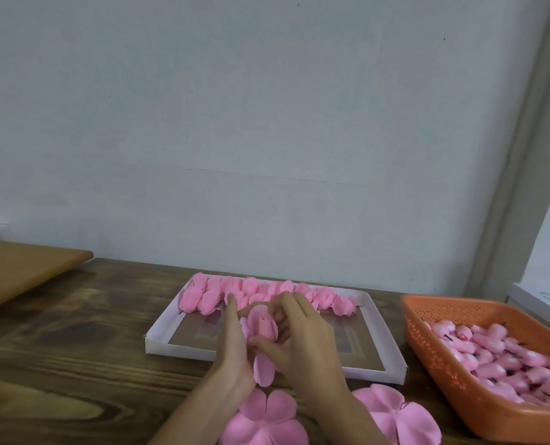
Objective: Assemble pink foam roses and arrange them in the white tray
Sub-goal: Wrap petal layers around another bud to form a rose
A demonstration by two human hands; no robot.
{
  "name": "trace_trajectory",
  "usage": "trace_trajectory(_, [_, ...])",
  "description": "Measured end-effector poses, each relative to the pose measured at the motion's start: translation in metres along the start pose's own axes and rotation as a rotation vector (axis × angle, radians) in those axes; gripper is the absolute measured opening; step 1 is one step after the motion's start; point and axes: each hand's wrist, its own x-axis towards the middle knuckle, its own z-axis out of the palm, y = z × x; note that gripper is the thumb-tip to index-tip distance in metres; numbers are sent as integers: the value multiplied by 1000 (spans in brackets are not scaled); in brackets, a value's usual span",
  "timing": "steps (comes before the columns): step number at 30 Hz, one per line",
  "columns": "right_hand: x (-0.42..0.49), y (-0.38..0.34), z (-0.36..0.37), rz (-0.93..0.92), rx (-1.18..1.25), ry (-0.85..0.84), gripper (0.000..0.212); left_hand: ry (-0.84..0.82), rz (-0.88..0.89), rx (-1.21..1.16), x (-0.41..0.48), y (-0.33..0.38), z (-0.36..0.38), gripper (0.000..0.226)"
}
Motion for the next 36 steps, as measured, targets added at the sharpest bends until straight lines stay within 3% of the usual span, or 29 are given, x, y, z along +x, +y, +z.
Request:
trace_trajectory(7, [1,7,2,-156,-260,133,39,-3,32,93,-8,0,0,70])
trace_trajectory(10, [1,5,4,-199,-285,137,30,-35,-3,95,-8,-3,4,63])
trace_trajectory(16, [6,2,-16,-196,22,-146,16,12,11,58,-5,8,-2,64])
trace_trajectory(23, [3,6,-24,-327,-104,-422,39,80,3,59,-4,17,-5,72])
trace_trajectory(28, [0,4,-14,-344,-106,-290,4,125,7,71,-3,17,-2,82])
trace_trajectory(36, [1,11,-5,-161,87,-175,10,12,43,71,1,22,-5,77])
